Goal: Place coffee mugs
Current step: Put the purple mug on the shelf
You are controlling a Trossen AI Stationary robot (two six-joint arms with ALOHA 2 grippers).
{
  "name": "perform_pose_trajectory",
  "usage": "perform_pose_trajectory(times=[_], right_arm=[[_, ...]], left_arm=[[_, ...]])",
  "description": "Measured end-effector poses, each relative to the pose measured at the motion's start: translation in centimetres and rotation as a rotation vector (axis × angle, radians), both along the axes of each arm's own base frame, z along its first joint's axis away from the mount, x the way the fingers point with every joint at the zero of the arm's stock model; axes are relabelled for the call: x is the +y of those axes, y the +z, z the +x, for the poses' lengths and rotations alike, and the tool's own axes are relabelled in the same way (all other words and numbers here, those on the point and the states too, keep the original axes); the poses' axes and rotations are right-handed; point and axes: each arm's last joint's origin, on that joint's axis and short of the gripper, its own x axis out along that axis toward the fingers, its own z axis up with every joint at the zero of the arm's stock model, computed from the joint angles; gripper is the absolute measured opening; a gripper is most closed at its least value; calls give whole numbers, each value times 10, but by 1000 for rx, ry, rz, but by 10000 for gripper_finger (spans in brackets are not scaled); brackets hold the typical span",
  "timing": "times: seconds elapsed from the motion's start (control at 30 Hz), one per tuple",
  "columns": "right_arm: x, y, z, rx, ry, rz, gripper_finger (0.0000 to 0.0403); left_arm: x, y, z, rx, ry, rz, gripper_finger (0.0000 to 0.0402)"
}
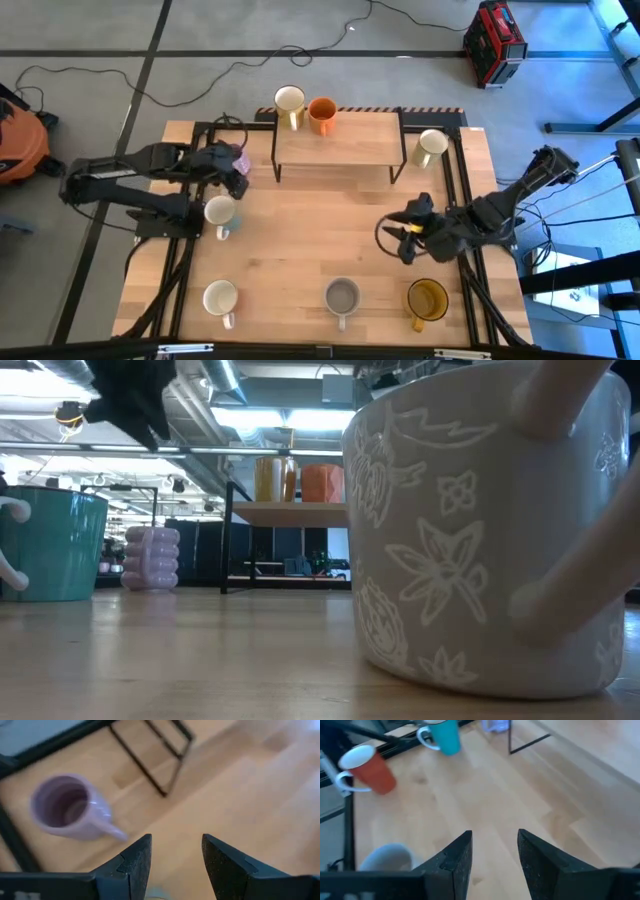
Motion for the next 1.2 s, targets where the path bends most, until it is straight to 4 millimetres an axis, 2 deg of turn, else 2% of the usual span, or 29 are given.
perform_pose_trajectory(times=[0.2,0.4,0.6,0.87,1.2], right_arm=[[-14,-1,8,10,-64,6,147],[-16,-1,9,18,-65,19,147],[-16,-1,9,17,-66,20,147],[-18,-2,8,22,-82,-7,147],[-18,-2,8,27,-92,-16,147]], left_arm=[[34,-12,8,170,27,38,169],[73,-29,13,269,-8,-59,169],[102,-45,13,318,-17,-133,169],[125,-71,17,344,-33,-175,169],[137,-93,27,428,-73,-211,162]])
